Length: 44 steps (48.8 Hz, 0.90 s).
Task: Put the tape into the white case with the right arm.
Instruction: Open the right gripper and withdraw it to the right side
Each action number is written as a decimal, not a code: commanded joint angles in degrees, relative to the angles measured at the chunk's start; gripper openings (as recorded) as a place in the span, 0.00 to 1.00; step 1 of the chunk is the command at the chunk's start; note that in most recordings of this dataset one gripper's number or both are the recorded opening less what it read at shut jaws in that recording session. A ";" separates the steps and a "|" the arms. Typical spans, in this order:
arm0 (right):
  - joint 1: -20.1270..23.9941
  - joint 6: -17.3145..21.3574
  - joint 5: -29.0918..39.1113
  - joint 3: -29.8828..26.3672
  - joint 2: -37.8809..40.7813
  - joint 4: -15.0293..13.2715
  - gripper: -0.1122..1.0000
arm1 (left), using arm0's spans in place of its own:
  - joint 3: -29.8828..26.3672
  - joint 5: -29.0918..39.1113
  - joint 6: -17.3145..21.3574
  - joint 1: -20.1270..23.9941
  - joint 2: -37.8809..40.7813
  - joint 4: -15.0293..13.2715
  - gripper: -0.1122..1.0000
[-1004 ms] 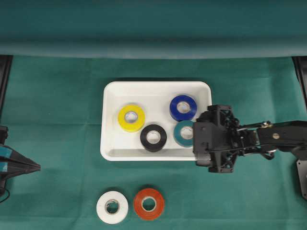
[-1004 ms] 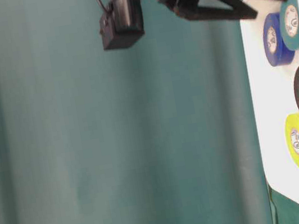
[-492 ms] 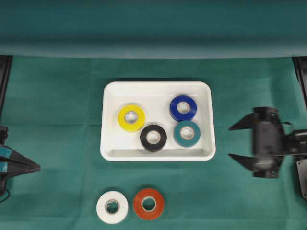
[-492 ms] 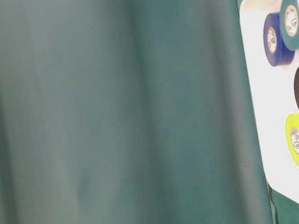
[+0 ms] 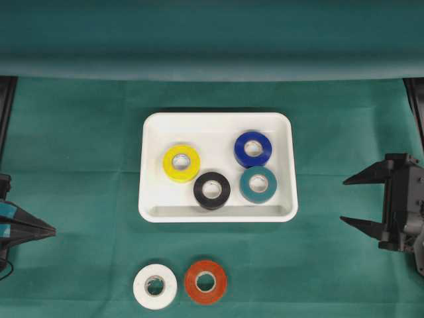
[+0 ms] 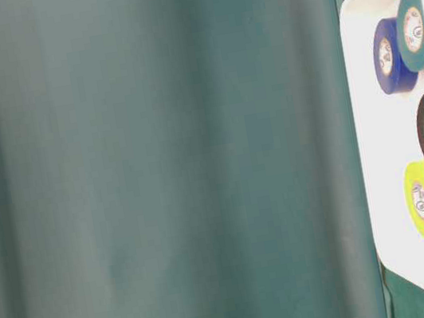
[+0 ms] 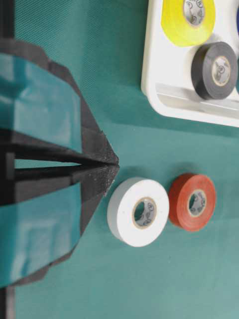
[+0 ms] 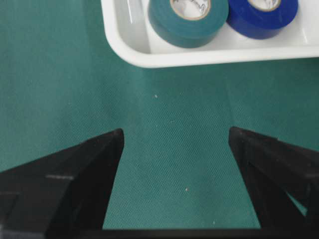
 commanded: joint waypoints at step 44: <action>17.67 1.85 -4.48 1.14 0.70 0.18 0.61 | -0.79 -0.53 0.00 0.26 0.53 0.00 0.10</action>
